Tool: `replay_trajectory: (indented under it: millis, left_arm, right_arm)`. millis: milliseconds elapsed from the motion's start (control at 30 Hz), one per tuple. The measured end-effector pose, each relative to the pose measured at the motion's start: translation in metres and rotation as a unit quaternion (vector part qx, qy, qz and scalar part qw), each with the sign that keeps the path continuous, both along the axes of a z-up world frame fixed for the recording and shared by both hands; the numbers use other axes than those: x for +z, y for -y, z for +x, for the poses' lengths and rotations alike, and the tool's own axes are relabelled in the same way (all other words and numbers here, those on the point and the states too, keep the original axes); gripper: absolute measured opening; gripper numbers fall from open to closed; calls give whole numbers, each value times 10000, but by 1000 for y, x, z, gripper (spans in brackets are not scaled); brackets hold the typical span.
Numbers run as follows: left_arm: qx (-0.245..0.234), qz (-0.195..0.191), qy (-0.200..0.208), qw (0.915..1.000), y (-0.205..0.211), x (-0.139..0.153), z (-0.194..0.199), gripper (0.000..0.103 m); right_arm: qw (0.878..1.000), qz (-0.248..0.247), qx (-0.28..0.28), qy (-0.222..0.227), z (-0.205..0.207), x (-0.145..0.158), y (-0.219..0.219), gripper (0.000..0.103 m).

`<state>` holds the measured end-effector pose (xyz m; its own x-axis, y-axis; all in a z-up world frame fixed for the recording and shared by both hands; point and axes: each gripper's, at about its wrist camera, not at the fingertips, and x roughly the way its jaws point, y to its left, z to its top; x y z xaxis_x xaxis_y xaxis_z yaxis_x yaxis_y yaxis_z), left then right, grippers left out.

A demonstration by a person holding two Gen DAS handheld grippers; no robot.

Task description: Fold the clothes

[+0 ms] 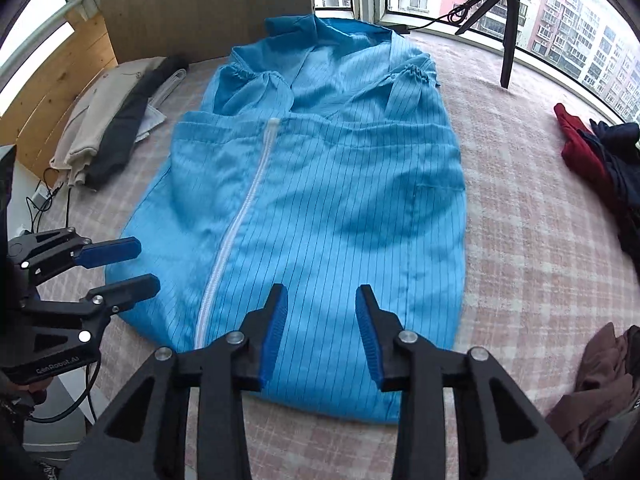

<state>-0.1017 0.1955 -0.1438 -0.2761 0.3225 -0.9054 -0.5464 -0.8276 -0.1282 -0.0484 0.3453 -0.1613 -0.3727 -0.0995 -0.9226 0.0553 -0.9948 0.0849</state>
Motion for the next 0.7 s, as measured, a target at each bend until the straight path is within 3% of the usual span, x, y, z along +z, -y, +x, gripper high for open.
replay_trajectory:
  millis: [67,167,233,500,600,700]
  left_arm:
    - [-46,-146,57,9999,3,-20,4,39]
    - [-140,-168,78,9997,5,-20,0,39]
    - [-55,-129,114,9998,11,-3,-13,37]
    - [197,-275,-1053,9939,57,104,-96,43]
    - [219,-402,-1260,9910,54,116,-134,44]
    - [243,-397,-1232,9913,39,113,-178,45]
  right_arm:
    - [9998,139,15,151,10,-17,3,36]
    - [9992,110,107,361,8,-28,-2,36]
    - [9989,-45,139,446,-1,-12,-8,36]
    - [9978,169,0,-635,-62,111,-67,41]
    - [9958,293,-47,-865,-99,129,-83,43]
    - [9955,170,-88,-927,-143,123,-94,43]
